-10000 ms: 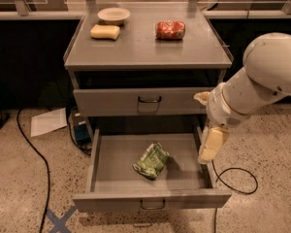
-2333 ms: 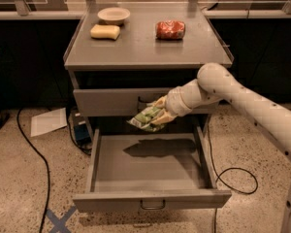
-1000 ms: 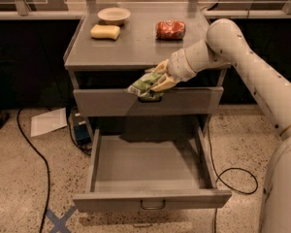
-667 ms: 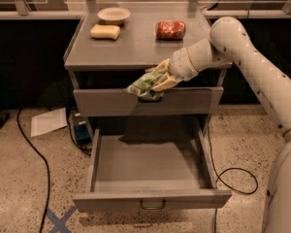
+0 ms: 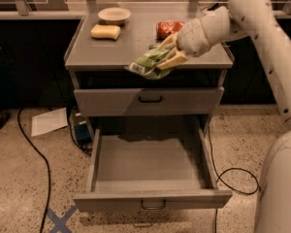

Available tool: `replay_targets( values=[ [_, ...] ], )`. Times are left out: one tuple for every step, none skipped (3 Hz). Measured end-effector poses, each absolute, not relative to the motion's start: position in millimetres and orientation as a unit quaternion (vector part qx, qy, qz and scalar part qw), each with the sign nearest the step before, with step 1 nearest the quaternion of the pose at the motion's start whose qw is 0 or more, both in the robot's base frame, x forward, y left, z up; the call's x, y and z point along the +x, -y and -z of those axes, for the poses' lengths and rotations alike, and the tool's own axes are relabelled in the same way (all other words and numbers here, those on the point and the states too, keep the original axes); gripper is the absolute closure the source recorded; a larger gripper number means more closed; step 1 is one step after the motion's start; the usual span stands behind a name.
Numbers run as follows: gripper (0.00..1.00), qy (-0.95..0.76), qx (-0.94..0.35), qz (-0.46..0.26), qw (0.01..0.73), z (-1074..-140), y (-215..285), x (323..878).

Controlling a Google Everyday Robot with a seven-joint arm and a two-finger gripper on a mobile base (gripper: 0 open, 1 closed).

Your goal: Pick green jalapeno chip bag from middle drawer and place on counter

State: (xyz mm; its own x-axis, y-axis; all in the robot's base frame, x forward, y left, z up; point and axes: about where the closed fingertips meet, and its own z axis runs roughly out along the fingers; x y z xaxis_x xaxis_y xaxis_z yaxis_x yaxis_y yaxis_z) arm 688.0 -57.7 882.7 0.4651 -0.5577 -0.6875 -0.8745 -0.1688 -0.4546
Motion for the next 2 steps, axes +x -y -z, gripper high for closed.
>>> replay_targets(
  values=[
    [1.00, -0.455, -0.749, -0.180, 0.446, -910.2, 52.8, 706.5],
    [1.00, -0.440, -0.747, -0.174, 0.467, -917.3, 44.7, 733.4]
  ],
)
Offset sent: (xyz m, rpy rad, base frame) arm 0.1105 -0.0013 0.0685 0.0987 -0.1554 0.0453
